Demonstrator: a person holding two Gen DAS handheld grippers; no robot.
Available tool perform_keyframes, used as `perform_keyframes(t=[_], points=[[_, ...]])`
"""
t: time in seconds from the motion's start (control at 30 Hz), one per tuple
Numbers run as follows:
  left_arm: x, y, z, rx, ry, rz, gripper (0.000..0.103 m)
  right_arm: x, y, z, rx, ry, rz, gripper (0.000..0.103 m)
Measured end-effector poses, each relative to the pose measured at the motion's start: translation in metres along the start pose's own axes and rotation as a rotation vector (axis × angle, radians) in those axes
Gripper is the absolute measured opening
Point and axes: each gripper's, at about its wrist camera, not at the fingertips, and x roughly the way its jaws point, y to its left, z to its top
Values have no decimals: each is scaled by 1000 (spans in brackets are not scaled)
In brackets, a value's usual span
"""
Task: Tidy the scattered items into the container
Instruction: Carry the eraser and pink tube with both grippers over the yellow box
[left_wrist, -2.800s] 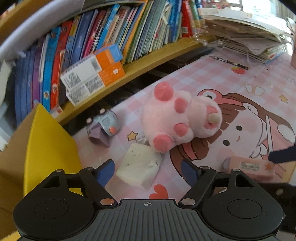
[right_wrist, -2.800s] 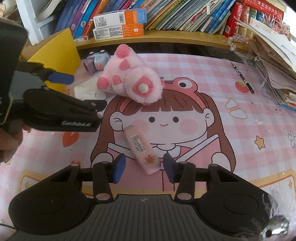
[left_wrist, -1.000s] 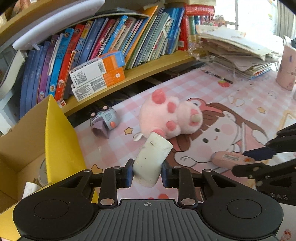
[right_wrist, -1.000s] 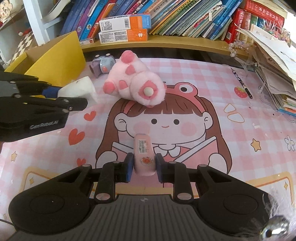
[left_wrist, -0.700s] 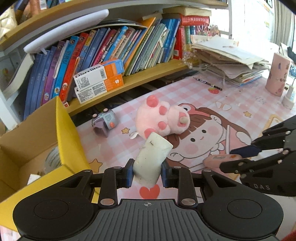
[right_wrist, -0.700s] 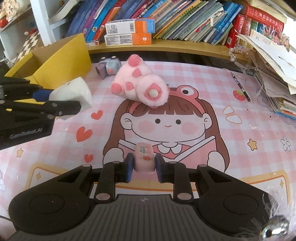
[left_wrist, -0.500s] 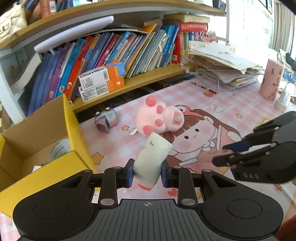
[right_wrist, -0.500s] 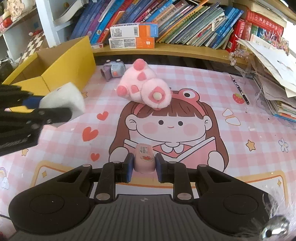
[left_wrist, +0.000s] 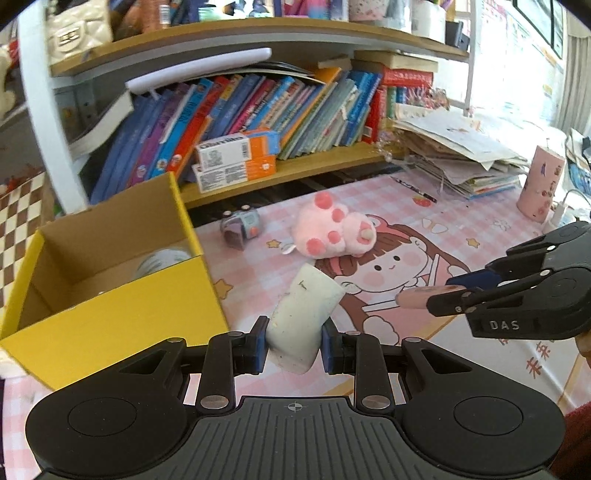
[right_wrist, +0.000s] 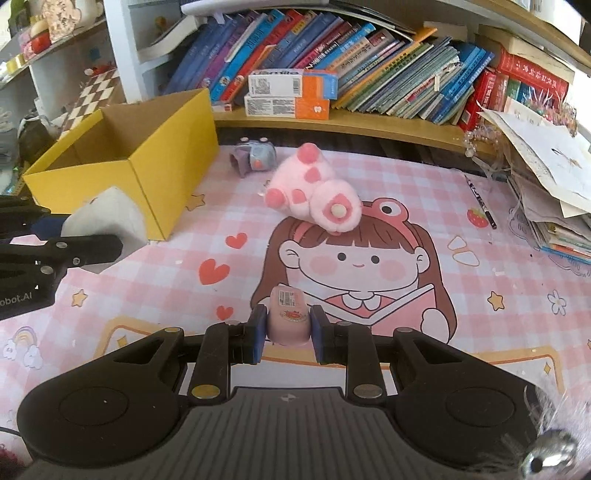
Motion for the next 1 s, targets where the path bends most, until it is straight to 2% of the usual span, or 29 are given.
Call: perform_keyframes(t=[0.4, 0.67, 1.0], points=[[-33, 23, -10, -57, -42, 44, 26, -20, 18, 1, -18, -41, 19, 23], [-54, 39, -6, -70, -90, 84, 26, -31, 37, 21, -78, -94, 56, 23], [-74, 68, 3, -97, -148, 128, 26, -41, 71, 61, -175, -166, 128, 23]])
